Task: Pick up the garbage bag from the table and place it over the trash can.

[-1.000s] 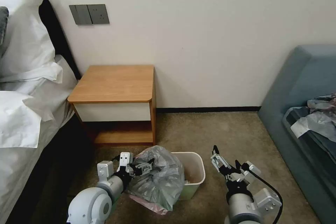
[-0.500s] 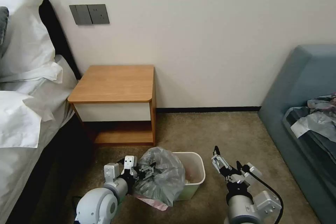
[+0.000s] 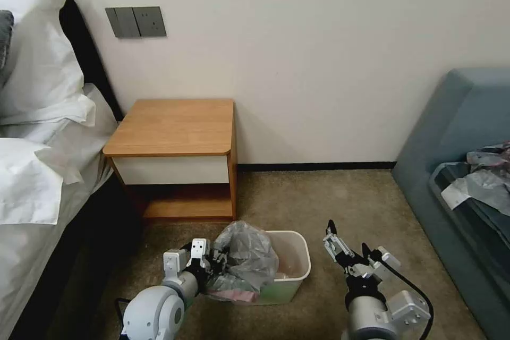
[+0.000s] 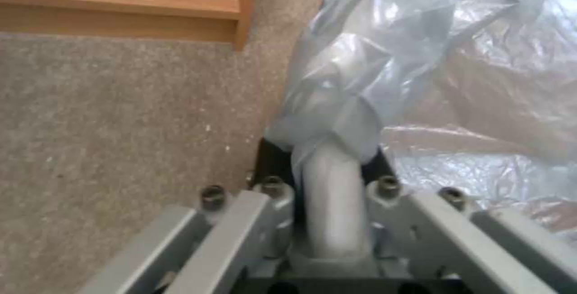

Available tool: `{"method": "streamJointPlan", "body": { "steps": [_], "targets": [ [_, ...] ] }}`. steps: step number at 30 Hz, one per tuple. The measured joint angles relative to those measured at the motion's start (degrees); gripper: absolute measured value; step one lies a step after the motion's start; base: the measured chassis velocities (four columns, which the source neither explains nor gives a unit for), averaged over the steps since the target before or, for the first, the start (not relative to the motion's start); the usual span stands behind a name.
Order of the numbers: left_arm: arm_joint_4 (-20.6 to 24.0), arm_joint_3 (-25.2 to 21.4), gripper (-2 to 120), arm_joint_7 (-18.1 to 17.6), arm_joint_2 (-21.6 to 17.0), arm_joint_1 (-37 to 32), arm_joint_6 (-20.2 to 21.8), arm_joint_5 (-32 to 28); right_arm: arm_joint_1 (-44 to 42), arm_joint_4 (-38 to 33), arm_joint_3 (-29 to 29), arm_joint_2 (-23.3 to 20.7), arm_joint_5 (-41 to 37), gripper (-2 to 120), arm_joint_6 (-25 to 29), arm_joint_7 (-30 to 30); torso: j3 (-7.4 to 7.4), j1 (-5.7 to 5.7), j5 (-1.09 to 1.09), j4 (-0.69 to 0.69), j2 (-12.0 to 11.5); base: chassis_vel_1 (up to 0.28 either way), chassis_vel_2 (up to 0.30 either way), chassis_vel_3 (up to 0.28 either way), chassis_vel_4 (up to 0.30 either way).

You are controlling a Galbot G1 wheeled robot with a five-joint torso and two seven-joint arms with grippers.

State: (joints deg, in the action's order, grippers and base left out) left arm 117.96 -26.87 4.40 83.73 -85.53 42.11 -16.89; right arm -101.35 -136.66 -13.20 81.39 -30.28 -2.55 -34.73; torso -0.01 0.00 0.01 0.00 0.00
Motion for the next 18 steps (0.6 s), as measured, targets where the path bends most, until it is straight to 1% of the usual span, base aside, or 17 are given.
{"method": "streamJointPlan", "body": {
  "steps": [1,3,9,12,13,14,15,16,18],
  "targets": [
    [0.0,0.0,11,0.0,0.0,0.0,0.0,0.0,0.0,0.0,0.0,0.0,0.0,100,0.0,0.0,0.00,0.00,0.00,0.00,0.0,0.000,0.000,0.000,0.000],
    [0.2,-0.1,4,-0.4,0.0,-0.3,0.0,0.2,0.1,0.0,0.1,0.0,0.0,100,0.0,0.0,0.00,0.00,-0.01,0.00,0.0,0.000,0.000,0.000,0.000],
    [0.6,-0.6,4,-0.9,-0.2,-1.1,-0.2,1.0,0.1,0.0,0.2,-0.1,0.0,100,0.0,0.0,0.01,0.00,-0.02,0.00,0.0,0.000,0.000,0.000,0.000],
    [1.2,-0.9,4,-1.7,0.0,-2.1,-2.1,1.2,0.2,0.0,0.4,-0.1,0.4,100,0.0,0.1,0.01,0.00,-0.02,-0.01,0.0,0.000,0.000,0.000,0.000],
    [1.2,-0.9,4,-1.7,0.0,-2.1,-2.1,1.2,0.2,0.0,0.4,-0.1,0.4,100,0.0,0.1,0.01,0.00,-0.02,-0.01,0.0,0.000,0.000,0.000,0.000],
    [1.5,-1.2,4,-2.1,0.1,-2.6,-3.1,1.1,0.3,0.0,0.6,-0.3,0.5,100,-0.1,0.3,0.01,0.00,-0.02,-0.01,0.0,0.000,0.000,0.000,0.000],
    [1.9,-1.7,4,-2.3,0.1,-3.3,-5.2,1.0,0.4,-0.1,0.8,-0.6,0.6,100,-0.1,0.8,0.01,0.00,-0.01,-0.01,0.0,0.000,0.000,0.000,0.000],
    [1.9,-1.7,4,-2.3,0.1,-3.3,-5.2,1.0,0.4,-0.1,0.8,-0.6,0.6,100,-0.1,0.8,0.01,0.00,-0.01,-0.01,0.0,0.000,0.000,0.000,0.000],
    [3.0,-2.5,4,-2.2,-0.4,-5.2,-10.8,0.8,1.1,0.0,1.1,-2.4,2.4,100,0.3,4.4,0.01,0.00,-0.01,0.00,0.0,0.000,0.000,0.000,0.000]
  ]
}}
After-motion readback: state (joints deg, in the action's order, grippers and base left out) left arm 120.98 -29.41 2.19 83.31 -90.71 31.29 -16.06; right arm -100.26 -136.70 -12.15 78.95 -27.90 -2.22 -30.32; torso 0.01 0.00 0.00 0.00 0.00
